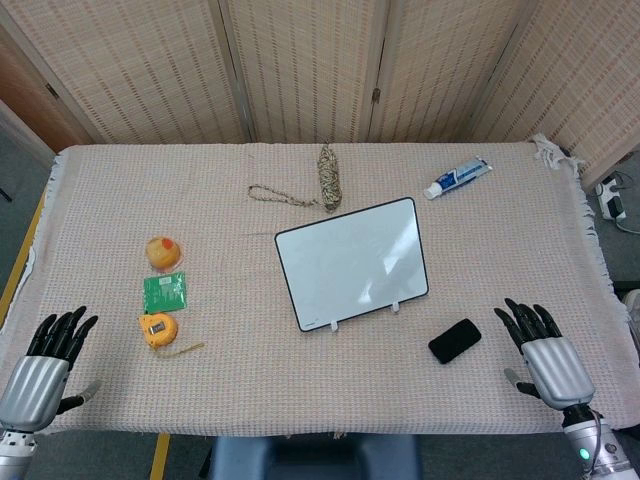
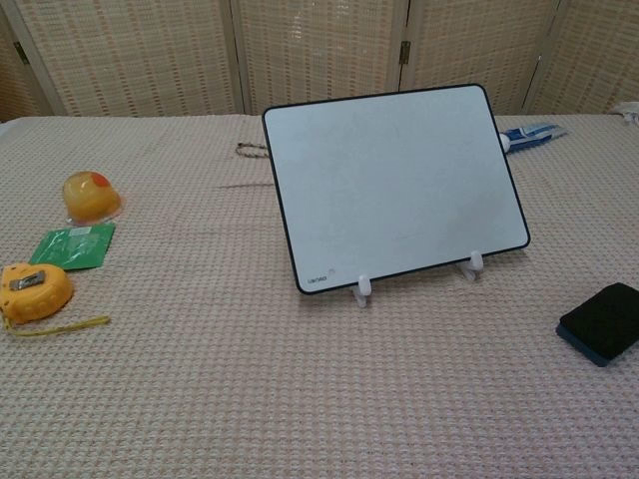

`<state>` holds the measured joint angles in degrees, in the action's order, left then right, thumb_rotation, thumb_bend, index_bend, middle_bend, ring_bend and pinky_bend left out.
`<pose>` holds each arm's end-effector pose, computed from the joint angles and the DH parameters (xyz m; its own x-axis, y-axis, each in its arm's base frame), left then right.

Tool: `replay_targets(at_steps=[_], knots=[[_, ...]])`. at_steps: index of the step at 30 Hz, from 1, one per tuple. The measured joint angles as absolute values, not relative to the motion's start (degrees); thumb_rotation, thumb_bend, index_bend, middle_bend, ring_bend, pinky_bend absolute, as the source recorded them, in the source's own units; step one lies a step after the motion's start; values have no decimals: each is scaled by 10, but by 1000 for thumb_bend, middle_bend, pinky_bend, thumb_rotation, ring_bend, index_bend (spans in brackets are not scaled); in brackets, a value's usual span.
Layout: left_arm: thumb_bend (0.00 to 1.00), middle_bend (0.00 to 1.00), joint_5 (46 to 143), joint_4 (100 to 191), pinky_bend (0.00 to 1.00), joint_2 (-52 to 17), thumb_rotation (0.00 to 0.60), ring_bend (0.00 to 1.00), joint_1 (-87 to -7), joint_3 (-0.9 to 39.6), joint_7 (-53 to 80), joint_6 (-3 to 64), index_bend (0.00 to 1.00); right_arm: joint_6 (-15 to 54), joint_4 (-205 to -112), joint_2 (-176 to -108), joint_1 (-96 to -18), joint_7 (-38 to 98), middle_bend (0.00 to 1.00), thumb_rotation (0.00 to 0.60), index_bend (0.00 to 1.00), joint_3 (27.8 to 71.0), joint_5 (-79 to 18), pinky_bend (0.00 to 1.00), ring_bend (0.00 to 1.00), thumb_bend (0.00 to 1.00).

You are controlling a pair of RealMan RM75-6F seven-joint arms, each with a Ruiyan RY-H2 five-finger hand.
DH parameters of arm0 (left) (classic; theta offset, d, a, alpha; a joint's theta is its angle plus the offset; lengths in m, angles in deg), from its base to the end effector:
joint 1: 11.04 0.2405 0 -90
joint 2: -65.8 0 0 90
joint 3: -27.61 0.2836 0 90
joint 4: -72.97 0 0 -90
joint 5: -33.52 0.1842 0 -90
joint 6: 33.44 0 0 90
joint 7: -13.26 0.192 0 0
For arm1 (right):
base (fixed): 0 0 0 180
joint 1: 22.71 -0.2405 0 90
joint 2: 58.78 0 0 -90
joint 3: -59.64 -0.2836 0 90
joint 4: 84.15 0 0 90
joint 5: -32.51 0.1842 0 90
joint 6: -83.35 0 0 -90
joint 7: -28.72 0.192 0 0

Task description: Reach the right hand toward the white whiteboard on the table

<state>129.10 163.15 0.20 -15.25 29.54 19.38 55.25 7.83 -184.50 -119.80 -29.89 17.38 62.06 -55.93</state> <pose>-0.3068 0.2077 0.1722 0.5082 0.0085 0.8612 0.8501 -0.1654 -0.5000 -0.3062 -0.2159 0.1528 0.5103 -0.2291 0.8289 -0.8600 -0.1314 0.4931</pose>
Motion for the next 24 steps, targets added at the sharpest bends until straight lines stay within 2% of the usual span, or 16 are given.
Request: replay_targets(at_steps=[7,12,20,24], knots=[[212,0,1289,1630,0,-1,600,0,-156,295,199,543,0,82,-1845,-1204,-300,163,0,600,0,623,-562,0,0,314],[211,0,1285,1630,0,-1,600,0,-157,295,199,539,0,121,-1844,-1213,-317,137,0,600,11,627,-561,0,0,314],[211,0,1285,1631,0,1,600,0,-155,295,193,544,0,199,-1858,-1222,-367,39,0,600,100,614,-524,0,0,314],[211,0,1284,1631,0,0,600,0,-155,295,197,543,0,238,-1858,-1234,-394,-16,0,600,158,603,-475,0,0,314]])
